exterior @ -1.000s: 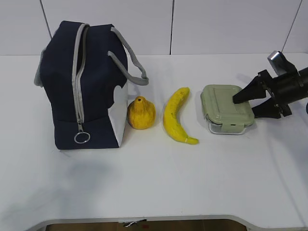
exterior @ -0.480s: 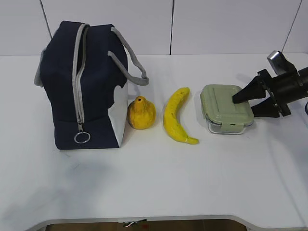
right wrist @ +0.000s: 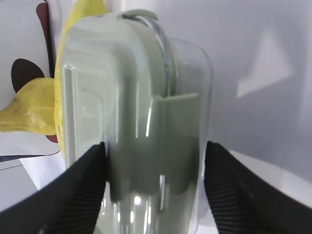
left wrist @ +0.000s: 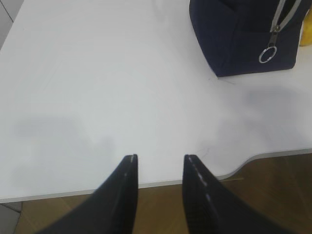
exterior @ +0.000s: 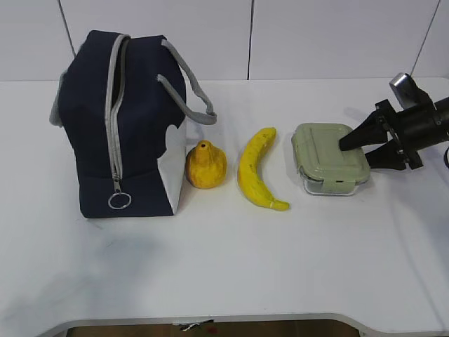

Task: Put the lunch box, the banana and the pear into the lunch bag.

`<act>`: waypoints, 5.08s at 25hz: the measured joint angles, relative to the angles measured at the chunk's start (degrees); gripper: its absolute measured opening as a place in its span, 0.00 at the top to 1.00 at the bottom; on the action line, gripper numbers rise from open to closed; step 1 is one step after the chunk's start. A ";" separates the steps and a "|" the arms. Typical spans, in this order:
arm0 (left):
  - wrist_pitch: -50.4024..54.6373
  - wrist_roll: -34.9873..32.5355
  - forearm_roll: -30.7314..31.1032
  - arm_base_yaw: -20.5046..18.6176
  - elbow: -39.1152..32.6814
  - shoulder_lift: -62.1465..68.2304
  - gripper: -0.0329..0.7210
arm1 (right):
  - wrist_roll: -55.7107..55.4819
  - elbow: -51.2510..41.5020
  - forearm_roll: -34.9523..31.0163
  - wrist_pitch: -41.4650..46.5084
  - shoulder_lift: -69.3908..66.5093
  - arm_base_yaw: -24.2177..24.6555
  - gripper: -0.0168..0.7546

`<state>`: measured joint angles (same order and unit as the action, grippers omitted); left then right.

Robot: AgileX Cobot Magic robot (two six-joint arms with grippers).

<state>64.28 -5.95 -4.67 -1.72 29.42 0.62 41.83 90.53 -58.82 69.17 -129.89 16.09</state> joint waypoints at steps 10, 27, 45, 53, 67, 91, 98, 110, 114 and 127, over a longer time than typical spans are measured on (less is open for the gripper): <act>0.00 0.00 0.00 0.00 0.00 0.00 0.64 | 0.00 0.00 -0.31 0.19 0.00 0.00 0.40; 0.00 0.00 0.00 0.00 0.00 0.00 0.64 | 0.00 0.00 -0.90 0.37 0.00 0.00 0.46; 0.00 0.00 0.00 0.00 0.00 0.00 0.64 | 0.00 0.00 -1.01 0.46 0.00 0.00 0.49; 0.00 0.00 0.00 0.00 0.00 0.00 0.64 | -0.67 0.00 -1.12 0.46 0.00 0.00 0.49; 0.00 0.00 0.00 0.00 0.00 0.00 0.64 | -2.31 0.00 0.02 -0.51 1.48 0.00 0.49; 0.00 0.00 -0.11 0.00 0.00 0.00 0.64 | -6.03 0.00 -0.26 -1.71 1.71 -4.45 0.49; 0.00 0.00 -0.11 0.00 0.00 0.00 0.64 | -6.23 0.00 0.55 -2.16 4.81 -4.45 0.49; 0.00 0.00 -0.11 0.00 0.00 0.00 0.64 | -7.10 -0.21 -0.54 -2.06 9.08 -4.47 0.49; 0.00 0.00 -0.11 0.00 0.00 0.00 0.64 | -7.28 -0.21 -1.49 -2.06 11.18 -4.47 0.49; 0.00 0.00 -0.21 0.00 0.00 0.00 0.64 | -8.20 -0.32 -3.68 -1.53 15.33 -5.47 0.49</act>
<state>64.28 -5.95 -4.88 -1.72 29.42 0.62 33.63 90.21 -62.50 67.64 -114.56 10.62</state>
